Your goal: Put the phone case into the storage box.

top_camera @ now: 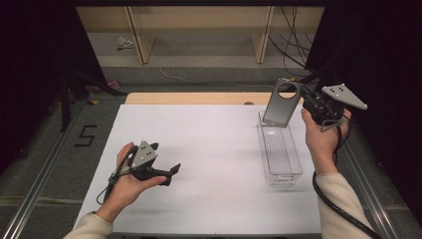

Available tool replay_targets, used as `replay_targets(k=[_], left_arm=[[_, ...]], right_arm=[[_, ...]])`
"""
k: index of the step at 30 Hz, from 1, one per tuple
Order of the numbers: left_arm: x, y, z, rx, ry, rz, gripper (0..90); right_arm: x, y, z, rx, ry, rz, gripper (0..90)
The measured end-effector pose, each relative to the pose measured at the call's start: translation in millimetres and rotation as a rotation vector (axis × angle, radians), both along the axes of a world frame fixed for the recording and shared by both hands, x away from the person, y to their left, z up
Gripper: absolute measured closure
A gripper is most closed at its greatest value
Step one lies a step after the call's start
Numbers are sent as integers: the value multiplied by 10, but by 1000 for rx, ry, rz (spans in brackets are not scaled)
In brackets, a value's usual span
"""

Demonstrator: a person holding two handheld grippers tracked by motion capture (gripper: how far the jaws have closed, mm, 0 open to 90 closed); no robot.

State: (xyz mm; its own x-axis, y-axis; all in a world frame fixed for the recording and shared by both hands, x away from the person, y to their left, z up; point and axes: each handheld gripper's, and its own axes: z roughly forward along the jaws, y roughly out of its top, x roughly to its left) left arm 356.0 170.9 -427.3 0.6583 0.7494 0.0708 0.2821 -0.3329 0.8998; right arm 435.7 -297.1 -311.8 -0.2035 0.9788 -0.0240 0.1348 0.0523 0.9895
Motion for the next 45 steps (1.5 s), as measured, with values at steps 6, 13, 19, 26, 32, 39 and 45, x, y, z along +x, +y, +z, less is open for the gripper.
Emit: replay_targets(k=[6, 13, 19, 26, 32, 39, 45], left_arm=[[2, 3, -4, -1, 0, 2, 12], [2, 4, -2, 0, -1, 1, 12], [3, 1, -9, 1, 2, 0, 12], [4, 5, -18, 2, 5, 1, 12], [1, 4, -15, 2, 3, 1, 12], [3, 10, -17, 3, 4, 2, 12], [4, 10, -22, 5, 5, 0, 12]], right_arm=[[22, 2, 0, -9, -1, -3, 841], [43, -3, -10, -13, 3, -5, 841], [62, 5, -22, -17, 4, -3, 841], [97, 1, -22, -21, 4, -6, 840], [120, -2, -22, -24, 4, -7, 840], [156, 11, -25, -29, 4, -7, 841], [186, 22, -31, -37, 6, -6, 841]])
